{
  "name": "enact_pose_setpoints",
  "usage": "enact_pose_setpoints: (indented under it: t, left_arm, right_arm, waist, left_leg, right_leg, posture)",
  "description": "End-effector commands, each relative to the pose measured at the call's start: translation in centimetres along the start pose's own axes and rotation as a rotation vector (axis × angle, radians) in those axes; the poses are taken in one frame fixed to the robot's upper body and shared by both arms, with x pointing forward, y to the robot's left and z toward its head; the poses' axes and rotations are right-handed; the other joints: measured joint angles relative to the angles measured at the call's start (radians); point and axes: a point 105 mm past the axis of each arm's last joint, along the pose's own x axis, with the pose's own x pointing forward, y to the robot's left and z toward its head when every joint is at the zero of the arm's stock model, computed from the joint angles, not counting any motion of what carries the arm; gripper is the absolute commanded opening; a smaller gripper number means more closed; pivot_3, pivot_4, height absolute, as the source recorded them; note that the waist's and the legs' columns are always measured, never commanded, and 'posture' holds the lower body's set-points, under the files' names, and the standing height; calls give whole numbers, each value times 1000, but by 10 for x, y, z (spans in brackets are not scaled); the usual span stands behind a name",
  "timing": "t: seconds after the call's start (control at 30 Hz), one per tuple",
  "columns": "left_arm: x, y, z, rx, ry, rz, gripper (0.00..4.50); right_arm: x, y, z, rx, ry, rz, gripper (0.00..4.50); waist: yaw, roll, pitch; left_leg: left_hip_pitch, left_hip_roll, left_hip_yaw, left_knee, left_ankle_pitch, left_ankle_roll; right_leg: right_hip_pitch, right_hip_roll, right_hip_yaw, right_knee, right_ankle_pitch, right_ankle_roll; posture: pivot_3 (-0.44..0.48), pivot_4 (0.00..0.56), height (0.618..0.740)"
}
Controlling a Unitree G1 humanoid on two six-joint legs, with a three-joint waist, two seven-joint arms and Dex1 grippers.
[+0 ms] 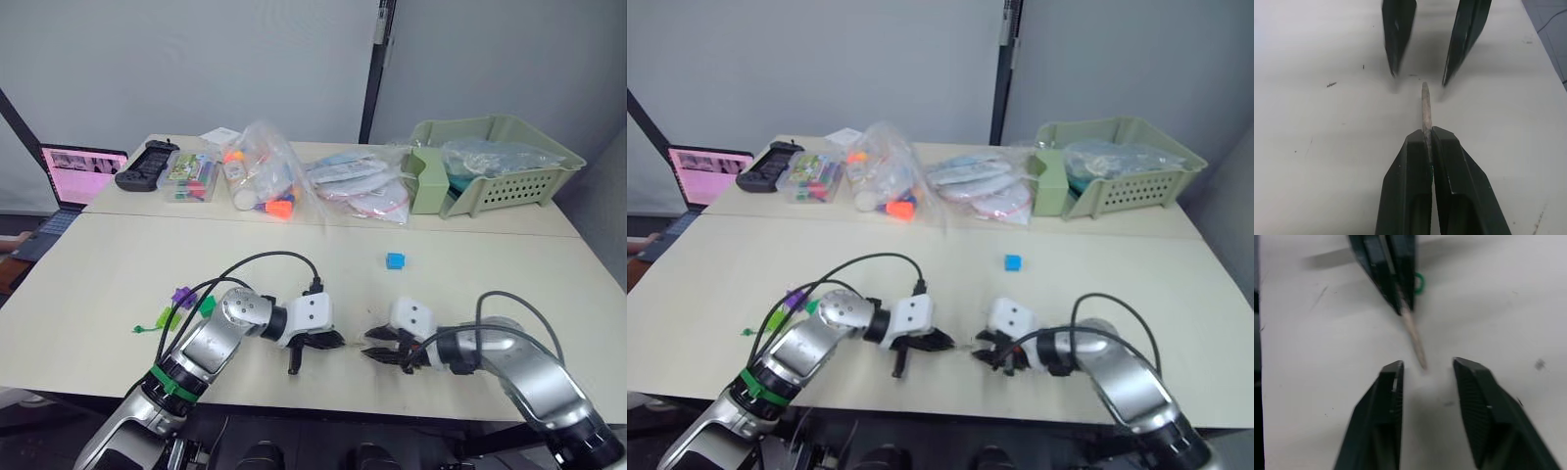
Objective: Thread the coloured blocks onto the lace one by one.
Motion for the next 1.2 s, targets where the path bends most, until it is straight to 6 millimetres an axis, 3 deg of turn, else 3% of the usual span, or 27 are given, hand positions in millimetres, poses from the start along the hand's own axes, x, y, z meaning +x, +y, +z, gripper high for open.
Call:
enact_pose_setpoints:
  t: [0.03,0.13,0.23,0.37,0.53,0.9,1.0,1.2]
  left_arm:
    - [-4,1,8,40,-15,5,0]
    - [-5,1,6,40,-10,8,0]
    - [-6,2,6,38,-10,8,0]
    - [-8,1,6,36,-5,4,0]
    - [-10,2,4,31,4,14,0]
    - [-13,1,3,26,9,28,0]
    - [-15,1,3,23,12,33,0]
    - [-15,0,2,18,15,34,0]
  right_arm:
    - [-14,-7,23,99,-145,-162,3387]
    - [-11,-29,22,235,-216,-430,4452]
    - [-5,-38,17,285,-202,-551,4482]
    - [13,-74,16,385,-218,-954,4482]
    - [36,-93,17,419,-239,-1047,4482]
    - [62,-143,3,472,-230,-1140,4482]
    - [73,-143,8,479,-275,-1065,3718]
    - [75,-135,17,499,-352,-1024,1610]
  waist:
    - [-1,0,0]
    - [-8,0,-1]
    - [-6,0,-1]
    - [-12,1,-1]
    - [-8,1,-1]
    - [-28,1,-1]
    - [-36,1,-1]
    - [-35,1,-1]
  left_leg:
    - [0,0,-1,0,0,0]
    - [1,1,-2,0,0,0]
    - [1,1,-1,0,0,0]
    - [1,1,0,0,1,-2]
    - [0,1,1,-1,1,-2]
    - [0,0,0,-2,1,-2]
    - [1,0,0,-2,1,-2]
    - [1,0,-2,-3,1,-2]
  right_leg:
    - [0,0,0,0,0,0]
    - [0,2,0,1,0,0]
    - [-1,1,1,2,0,0]
    - [-2,1,1,2,1,-1]
    - [-3,0,1,4,1,-1]
    - [-3,-1,0,6,1,-1]
    - [-3,0,0,7,1,-1]
    - [-3,0,0,7,1,-1]
  posture:
    - [0,150,740]
    - [0,150,740]
    - [0,150,740]
    - [0,150,740]
    - [0,150,740]
    - [0,150,740]
    - [0,150,740]
    - [0,150,740]
